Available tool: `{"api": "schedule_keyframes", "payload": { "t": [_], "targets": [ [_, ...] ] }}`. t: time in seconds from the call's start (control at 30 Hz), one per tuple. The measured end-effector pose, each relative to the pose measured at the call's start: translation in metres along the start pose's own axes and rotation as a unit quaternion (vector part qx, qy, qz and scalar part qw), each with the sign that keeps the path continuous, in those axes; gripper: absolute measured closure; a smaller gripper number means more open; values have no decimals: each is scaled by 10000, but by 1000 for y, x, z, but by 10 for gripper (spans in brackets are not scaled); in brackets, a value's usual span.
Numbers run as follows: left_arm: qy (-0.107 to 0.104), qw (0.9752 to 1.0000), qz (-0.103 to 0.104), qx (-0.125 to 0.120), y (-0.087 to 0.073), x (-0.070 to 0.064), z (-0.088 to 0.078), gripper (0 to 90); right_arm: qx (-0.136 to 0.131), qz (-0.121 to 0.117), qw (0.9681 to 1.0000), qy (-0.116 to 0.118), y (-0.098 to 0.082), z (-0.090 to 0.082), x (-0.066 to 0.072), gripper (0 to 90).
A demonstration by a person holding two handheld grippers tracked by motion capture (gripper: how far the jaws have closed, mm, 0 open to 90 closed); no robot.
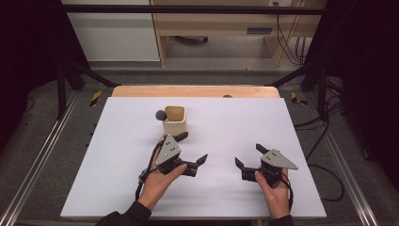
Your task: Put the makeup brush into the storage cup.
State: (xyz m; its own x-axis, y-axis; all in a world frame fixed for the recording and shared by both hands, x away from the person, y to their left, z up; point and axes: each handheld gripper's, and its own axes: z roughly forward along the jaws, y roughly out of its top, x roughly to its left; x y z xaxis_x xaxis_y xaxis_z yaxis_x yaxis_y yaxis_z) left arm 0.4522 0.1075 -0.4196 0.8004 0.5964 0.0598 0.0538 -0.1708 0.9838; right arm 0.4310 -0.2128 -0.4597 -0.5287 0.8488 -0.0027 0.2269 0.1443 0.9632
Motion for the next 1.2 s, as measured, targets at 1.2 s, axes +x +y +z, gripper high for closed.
{"api": "schedule_keyframes", "payload": {
  "t": [1.2],
  "targets": [
    [115, 9999, -79, -58, -28, -2, -58, 20, 67, -157, 9998, 136, 2, 5, 13, 40]
  ]
}}
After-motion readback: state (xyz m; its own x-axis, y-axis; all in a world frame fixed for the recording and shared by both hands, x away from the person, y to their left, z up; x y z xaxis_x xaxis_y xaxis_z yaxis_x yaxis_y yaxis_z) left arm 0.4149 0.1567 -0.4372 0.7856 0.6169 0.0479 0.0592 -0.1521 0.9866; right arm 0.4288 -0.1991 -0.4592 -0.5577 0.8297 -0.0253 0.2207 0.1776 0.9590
